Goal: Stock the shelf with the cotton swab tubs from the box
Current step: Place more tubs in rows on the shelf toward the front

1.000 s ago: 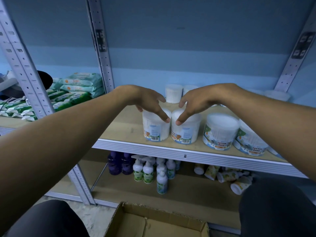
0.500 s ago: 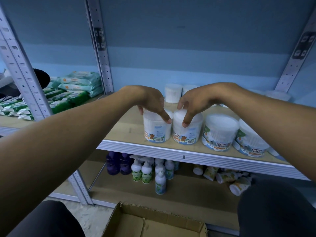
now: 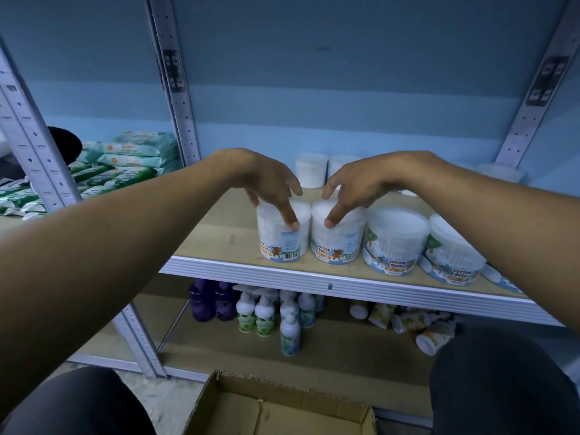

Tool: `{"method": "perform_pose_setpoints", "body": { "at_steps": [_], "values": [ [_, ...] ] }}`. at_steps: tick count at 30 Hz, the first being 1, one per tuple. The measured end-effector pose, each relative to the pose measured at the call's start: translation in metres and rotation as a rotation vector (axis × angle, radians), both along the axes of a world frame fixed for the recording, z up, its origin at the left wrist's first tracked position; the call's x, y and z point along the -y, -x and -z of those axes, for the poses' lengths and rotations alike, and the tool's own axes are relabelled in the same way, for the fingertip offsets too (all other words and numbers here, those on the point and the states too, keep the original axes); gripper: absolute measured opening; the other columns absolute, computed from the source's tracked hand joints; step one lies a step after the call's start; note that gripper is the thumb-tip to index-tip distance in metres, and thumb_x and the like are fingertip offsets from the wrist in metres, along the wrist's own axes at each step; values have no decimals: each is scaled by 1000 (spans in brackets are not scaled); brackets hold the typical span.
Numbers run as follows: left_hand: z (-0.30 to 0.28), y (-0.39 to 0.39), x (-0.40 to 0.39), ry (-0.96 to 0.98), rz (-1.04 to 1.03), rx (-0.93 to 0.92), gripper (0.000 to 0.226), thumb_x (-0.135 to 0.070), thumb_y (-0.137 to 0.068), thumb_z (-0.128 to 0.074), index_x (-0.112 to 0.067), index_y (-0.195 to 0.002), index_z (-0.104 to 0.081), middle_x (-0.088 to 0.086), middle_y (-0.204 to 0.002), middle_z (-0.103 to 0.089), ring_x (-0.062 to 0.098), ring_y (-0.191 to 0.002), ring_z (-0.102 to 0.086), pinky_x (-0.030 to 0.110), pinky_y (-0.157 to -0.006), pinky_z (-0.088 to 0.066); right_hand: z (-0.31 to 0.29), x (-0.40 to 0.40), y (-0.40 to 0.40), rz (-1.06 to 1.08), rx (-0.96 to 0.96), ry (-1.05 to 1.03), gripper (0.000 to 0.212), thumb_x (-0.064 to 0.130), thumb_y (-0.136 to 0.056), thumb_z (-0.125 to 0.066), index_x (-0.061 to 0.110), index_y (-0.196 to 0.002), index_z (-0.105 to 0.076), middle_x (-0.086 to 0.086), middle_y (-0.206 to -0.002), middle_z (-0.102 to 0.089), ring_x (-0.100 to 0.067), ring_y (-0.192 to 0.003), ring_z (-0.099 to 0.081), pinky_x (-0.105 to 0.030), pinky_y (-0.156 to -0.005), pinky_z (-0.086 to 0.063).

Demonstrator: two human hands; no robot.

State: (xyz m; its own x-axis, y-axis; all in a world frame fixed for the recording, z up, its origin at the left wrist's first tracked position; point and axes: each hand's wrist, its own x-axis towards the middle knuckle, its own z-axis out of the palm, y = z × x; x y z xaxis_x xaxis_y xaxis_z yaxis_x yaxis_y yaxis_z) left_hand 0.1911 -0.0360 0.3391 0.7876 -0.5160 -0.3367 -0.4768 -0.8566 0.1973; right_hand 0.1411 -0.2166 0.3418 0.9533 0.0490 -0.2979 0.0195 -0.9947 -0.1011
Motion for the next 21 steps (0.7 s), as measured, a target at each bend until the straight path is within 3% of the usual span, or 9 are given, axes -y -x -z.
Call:
{"method": "perform_pose_setpoints", "body": {
  "at_steps": [8, 14, 17, 21],
  "values": [
    [2, -3, 0, 15, -6, 20, 88, -47, -72, -82, -25, -147, -42, -3, -145, -47, 26, -124, -52, 38, -97, -54, 0, 0, -1, 4, -31, -48, 77, 52, -67, -88, 33, -134, -55, 7, -124, -57, -8, -90, -61, -22, -71, -51],
    [7, -6, 2, 18, -23, 37, 87, -58, -71, -79, -32, -146, -42, -2, -146, -45, 28, -123, -51, 36, -89, -58, -1, 2, -1, 6, -54, -58, 77, 51, -66, -88, 39, -134, -54, 6, -137, -53, -21, -116, -60, -23, -76, -47],
    [7, -6, 1, 22, -28, 44, 93, -61, -70, -77, -32, -149, -38, -3, -152, -39, 28, -130, -47, 38, -96, -55, -3, 4, 0, 14, -79, -68, 80, 53, -71, -84, 40, -141, -48, 6, -148, -45, -23, -133, -49, -26, -85, -38],
    [3, -5, -4, 38, -3, -21, 91, -51, -71, -83, -33, -149, -39, -6, -153, -39, 25, -131, -46, 39, -100, -52, -4, 0, 0, 11, -76, -45, 84, 54, -67, -86, 40, -141, -49, 5, -145, -48, -22, -127, -54, -26, -88, -42]
  ]
}}
